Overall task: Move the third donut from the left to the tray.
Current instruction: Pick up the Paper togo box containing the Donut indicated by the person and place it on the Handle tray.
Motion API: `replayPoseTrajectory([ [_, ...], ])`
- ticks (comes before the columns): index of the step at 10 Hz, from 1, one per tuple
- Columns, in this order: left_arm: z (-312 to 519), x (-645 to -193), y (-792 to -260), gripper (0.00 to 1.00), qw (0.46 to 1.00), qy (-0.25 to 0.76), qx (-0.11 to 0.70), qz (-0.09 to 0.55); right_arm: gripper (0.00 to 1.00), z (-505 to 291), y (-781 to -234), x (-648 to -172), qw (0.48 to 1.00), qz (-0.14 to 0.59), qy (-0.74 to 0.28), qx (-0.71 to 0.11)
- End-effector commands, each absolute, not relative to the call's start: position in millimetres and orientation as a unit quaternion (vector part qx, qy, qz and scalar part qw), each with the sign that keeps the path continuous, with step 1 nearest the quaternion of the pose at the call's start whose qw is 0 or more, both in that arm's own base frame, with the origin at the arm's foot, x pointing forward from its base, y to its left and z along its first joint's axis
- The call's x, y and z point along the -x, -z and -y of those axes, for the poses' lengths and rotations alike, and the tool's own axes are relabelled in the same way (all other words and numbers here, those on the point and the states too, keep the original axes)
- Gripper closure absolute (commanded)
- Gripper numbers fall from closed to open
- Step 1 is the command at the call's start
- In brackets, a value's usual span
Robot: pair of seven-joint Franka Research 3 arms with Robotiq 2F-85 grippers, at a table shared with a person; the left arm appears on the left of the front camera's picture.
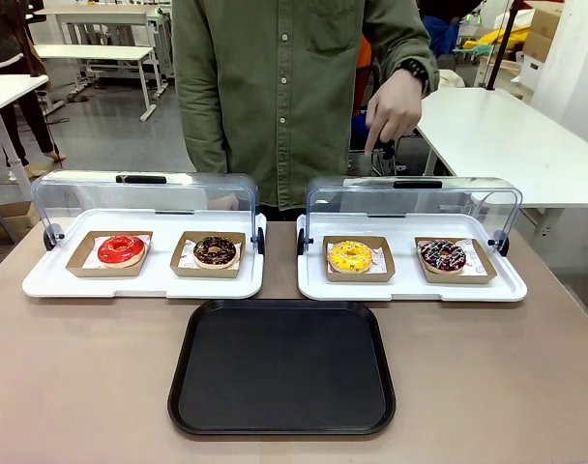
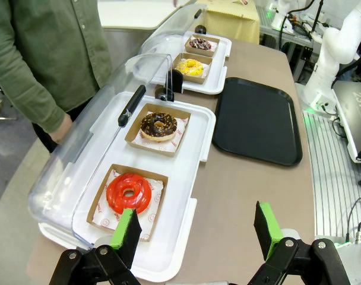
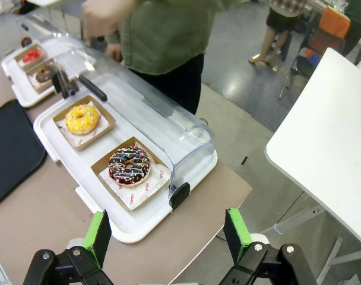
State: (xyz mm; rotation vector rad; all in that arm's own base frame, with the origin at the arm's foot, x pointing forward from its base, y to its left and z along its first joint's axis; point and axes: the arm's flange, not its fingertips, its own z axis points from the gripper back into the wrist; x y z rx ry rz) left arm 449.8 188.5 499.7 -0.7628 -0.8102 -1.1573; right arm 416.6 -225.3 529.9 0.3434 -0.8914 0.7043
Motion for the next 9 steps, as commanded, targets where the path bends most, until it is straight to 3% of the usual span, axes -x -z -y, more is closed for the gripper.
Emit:
replayPoseTrajectory([
  [1,-188.7,-449.6,-500.4,0.0,0.694,0.519,0.341,0.364,0.0,225.7,-528.8,-418.6,0.818,0.435,-0.338,-0.163],
  [9,-188.7,-449.6,-500.4,0.0,0.694,0.519,0.341,0.364,0.0,225.7,-528.8,-418.6,0.818,0.435,-0.338,-0.163],
])
